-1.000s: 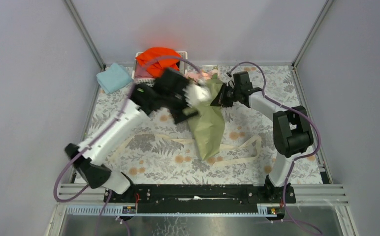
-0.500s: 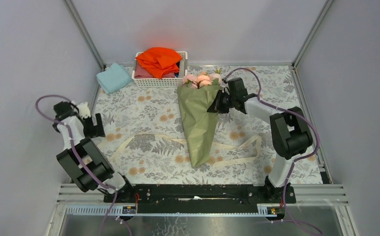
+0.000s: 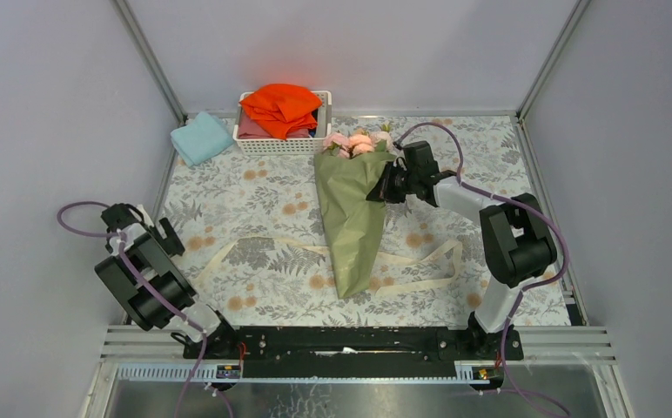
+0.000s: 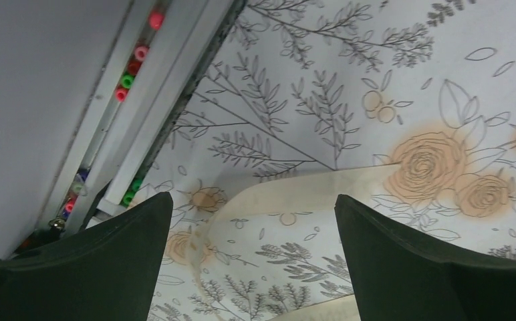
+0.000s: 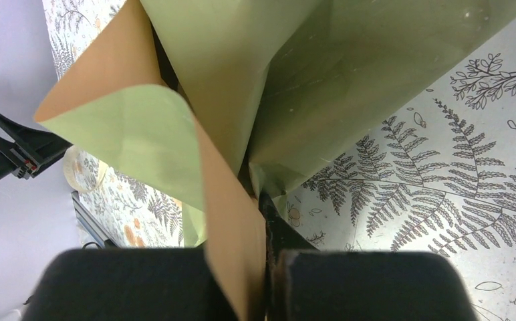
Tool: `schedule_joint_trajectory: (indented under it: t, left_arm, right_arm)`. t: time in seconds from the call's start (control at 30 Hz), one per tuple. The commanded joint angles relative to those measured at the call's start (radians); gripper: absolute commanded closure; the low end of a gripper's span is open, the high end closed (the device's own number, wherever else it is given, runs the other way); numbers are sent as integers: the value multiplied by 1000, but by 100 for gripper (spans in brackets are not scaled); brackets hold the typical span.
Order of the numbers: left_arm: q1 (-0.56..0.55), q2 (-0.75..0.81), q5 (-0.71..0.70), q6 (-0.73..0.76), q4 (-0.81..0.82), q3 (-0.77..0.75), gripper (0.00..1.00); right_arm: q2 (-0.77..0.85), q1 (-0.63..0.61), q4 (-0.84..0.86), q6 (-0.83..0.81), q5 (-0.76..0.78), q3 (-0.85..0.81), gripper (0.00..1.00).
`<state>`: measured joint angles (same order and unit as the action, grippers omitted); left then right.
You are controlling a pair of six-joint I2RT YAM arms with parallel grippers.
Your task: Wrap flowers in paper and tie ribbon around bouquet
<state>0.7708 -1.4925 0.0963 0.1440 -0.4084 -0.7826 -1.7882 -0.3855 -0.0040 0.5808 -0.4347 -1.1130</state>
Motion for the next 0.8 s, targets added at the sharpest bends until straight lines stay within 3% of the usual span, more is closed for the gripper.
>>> schedule_joint_trajectory:
  t: [0.0,0.23,0.3,0.37,0.47,0.63,0.77]
  left_arm:
    - [16,30,-28,45,66,18,2]
    - [62,-18,19,155,1,48,2]
    - [81,-14,45,191,-22,56,10]
    - [91,-20,73,230,-56,61,39]
    - [91,-42,132,293,-119,63,99]
    - [60,50,362,351,-225,-34,100]
    - [-152,102,496,269,-282,-203,100]
  right_arm:
    - [45,-12,40,-13,-7,-11,100]
    - [42,-12,50,-15,-6,-7,100]
    - [36,-12,52,-11,-11,-10,100]
    - [32,-12,58,-3,-15,-6,100]
    - [37,-14,66,4,-12,6,100]
    - [63,-37,84,39,-38,38,100]
    - [69,-87,119,71,-41,67,100]
